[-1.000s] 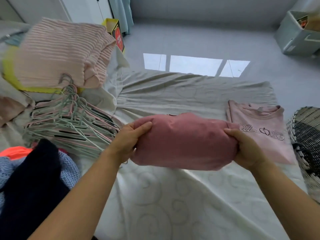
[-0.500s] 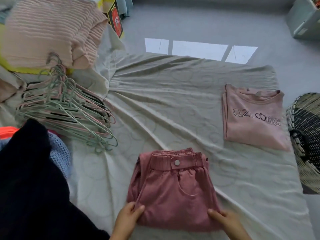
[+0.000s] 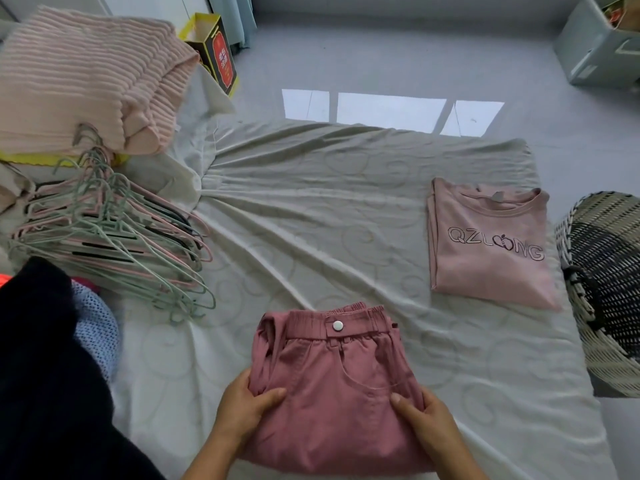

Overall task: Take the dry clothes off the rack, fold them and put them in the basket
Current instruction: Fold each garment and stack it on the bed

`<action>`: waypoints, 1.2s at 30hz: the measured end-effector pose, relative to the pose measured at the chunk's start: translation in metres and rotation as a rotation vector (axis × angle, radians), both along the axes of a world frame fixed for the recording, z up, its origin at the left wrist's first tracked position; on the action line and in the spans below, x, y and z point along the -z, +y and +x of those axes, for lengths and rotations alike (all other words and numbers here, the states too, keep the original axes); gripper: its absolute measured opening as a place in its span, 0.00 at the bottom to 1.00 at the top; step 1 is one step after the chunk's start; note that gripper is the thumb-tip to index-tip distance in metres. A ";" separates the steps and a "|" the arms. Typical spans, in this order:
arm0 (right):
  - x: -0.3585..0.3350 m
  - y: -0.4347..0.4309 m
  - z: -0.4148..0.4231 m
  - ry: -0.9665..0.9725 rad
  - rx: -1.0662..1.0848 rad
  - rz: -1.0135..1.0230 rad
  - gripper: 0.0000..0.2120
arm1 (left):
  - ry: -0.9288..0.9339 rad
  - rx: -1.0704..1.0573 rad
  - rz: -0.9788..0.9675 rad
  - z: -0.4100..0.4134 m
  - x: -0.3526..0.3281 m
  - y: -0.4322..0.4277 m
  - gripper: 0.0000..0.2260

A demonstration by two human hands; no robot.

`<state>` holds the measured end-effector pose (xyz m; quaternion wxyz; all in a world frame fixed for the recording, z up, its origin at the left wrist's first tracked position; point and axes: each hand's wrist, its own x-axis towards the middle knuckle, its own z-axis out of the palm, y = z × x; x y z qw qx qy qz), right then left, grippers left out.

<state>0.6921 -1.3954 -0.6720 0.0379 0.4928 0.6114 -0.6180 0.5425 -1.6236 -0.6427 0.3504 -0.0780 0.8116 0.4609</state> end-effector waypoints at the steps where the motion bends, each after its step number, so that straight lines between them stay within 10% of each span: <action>1: -0.007 0.004 -0.003 0.035 0.019 0.022 0.19 | 0.100 0.001 0.015 -0.002 -0.006 0.006 0.23; 10: -0.072 0.106 -0.122 0.280 0.042 0.325 0.06 | 0.508 0.066 0.177 -0.116 -0.063 0.117 0.20; 15: -0.059 0.142 -0.168 -0.098 -0.106 0.474 0.30 | 0.339 0.073 0.175 -0.169 -0.056 0.142 0.40; 22: -0.009 0.080 -0.103 -0.149 -0.293 0.495 0.30 | 0.123 0.398 -0.179 -0.070 0.014 0.039 0.32; 29: 0.018 -0.003 -0.048 -0.162 -0.355 0.330 0.25 | 0.173 -0.075 -0.098 0.020 -0.007 -0.063 0.15; 36: -0.015 -0.075 -0.061 -0.033 -0.325 0.168 0.20 | 0.577 -0.249 -0.422 -0.020 -0.062 -0.195 0.10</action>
